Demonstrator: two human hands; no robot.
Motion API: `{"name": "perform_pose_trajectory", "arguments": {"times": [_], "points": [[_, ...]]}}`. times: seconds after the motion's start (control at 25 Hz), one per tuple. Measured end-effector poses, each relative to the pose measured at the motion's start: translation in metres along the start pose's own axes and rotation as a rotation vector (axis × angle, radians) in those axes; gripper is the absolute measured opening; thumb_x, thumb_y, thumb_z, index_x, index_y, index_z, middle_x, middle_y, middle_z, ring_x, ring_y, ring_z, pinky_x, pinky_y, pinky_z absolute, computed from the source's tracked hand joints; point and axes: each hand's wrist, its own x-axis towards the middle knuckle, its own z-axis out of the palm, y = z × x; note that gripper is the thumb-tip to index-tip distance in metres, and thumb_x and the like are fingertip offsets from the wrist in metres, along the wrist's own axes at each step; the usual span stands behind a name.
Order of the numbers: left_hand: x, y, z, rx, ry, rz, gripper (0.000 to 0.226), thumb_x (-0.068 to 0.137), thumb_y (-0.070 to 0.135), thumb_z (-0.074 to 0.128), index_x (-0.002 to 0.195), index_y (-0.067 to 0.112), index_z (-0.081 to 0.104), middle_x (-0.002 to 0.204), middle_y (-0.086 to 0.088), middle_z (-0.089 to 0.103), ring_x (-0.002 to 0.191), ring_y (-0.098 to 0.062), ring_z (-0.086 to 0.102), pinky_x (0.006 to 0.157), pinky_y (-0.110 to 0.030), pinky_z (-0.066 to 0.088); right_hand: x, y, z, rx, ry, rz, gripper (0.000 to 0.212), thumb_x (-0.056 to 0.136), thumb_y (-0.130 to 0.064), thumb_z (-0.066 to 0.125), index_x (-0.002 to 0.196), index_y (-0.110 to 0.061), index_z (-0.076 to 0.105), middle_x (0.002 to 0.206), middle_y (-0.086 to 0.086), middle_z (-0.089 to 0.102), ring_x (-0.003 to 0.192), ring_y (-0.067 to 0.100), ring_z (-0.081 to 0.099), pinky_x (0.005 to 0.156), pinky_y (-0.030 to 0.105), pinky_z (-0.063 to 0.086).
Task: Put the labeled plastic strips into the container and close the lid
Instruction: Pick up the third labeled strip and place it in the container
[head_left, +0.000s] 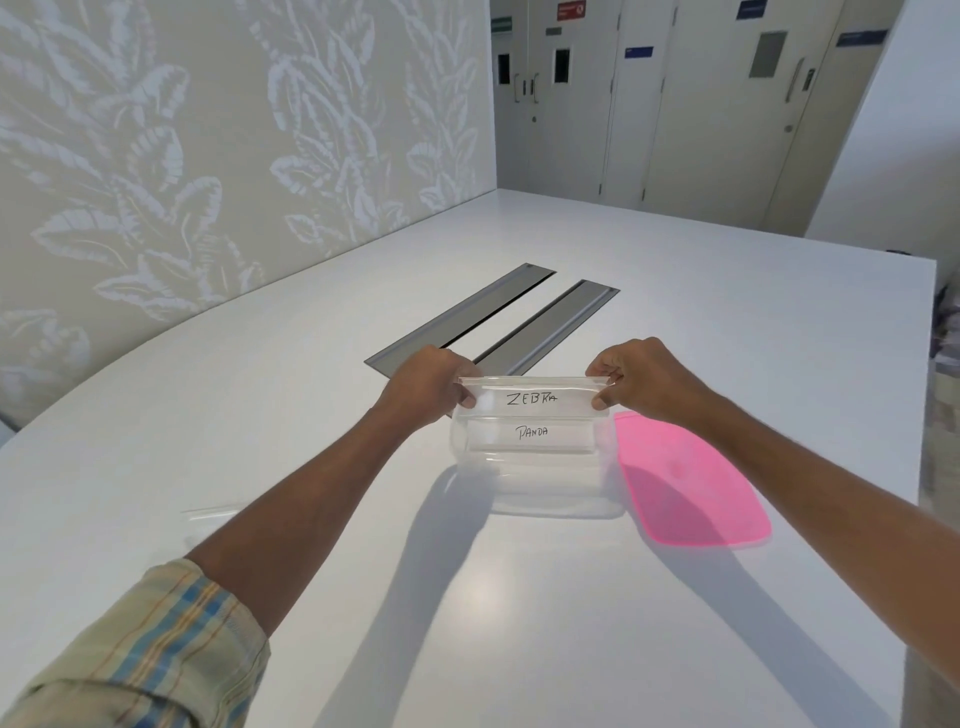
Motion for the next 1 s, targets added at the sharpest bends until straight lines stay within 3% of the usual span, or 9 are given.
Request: {"name": "perform_pose_trajectory", "arguments": {"times": [0.16,0.32,0.48,0.56,0.64,0.76,1.0], "points": [[0.017,-0.004,0.016,0.080,0.003,-0.037,0.050,0.082,-0.003,0.065,0.117,0.030,0.080,0.081,0.013,0.081,0.066,-0.002,0.062,0.070,-0.030,0.058,0.015,0.014,0.014,-0.048,-0.030,0.000,0.040,0.073,-0.011,0.092,0.111,-0.010,0.079,0.099,0.006,0.077,0.092,0.023,0.068,0.084,0.036,0.057],[0.025,-0.009,0.030,0.086,-0.025,-0.062,0.043,0.083,0.011,0.081,0.121,0.030,0.079,0.111,0.004,0.082,0.096,-0.021,0.071,0.077,-0.030,0.053,0.021,0.023,0.029,-0.127,-0.035,0.012,0.044,0.076,-0.022,0.090,0.118,-0.019,0.077,0.113,0.004,0.076,0.107,0.025,0.068,0.090,0.039,0.056],[0.032,-0.014,0.044,0.162,-0.010,-0.006,0.038,0.081,0.019,0.086,0.117,0.028,0.081,0.110,-0.001,0.082,0.108,-0.026,0.072,0.095,-0.034,0.053,0.027,0.028,0.041,-0.271,0.007,-0.034,0.045,0.077,-0.032,0.089,0.119,-0.024,0.078,0.115,-0.001,0.078,0.113,0.025,0.066,0.094,0.036,0.048],[0.037,-0.017,0.052,0.207,-0.006,0.015,0.036,0.082,0.021,0.085,0.116,0.032,0.081,0.113,0.002,0.080,0.121,-0.024,0.068,0.115,-0.042,0.039,0.030,0.032,0.047,-0.317,0.009,-0.034,0.044,0.076,-0.038,0.088,0.118,-0.028,0.078,0.116,-0.008,0.079,0.116,0.021,0.066,0.098,0.038,0.044],[0.042,-0.020,0.059,0.296,-0.032,0.010,0.035,0.083,0.027,0.084,0.117,0.037,0.079,0.126,0.003,0.075,0.132,-0.020,0.062,0.128,-0.055,0.014,0.033,0.036,0.053,-0.333,-0.009,-0.016,0.043,0.076,-0.041,0.087,0.116,-0.030,0.078,0.116,-0.010,0.078,0.117,0.019,0.066,0.099,0.039,0.042],[0.050,-0.022,0.067,0.344,-0.094,-0.021,0.036,0.085,0.030,0.083,0.120,0.036,0.077,0.138,0.000,0.069,0.132,-0.019,0.062,0.128,-0.065,-0.004,0.037,0.039,0.062,-0.343,-0.035,0.002,0.042,0.074,-0.041,0.088,0.114,-0.029,0.078,0.114,-0.010,0.079,0.113,0.019,0.068,0.098,0.039,0.037],[0.053,-0.022,0.077,0.348,-0.128,-0.020,0.034,0.084,0.025,0.083,0.117,0.032,0.078,0.123,0.011,0.076,0.137,-0.018,0.058,0.125,-0.069,-0.005,0.042,0.043,0.073,-0.364,-0.076,0.046,0.044,0.072,-0.039,0.090,0.113,-0.030,0.077,0.114,-0.010,0.078,0.112,0.020,0.067,0.097,0.039,0.032]]}}
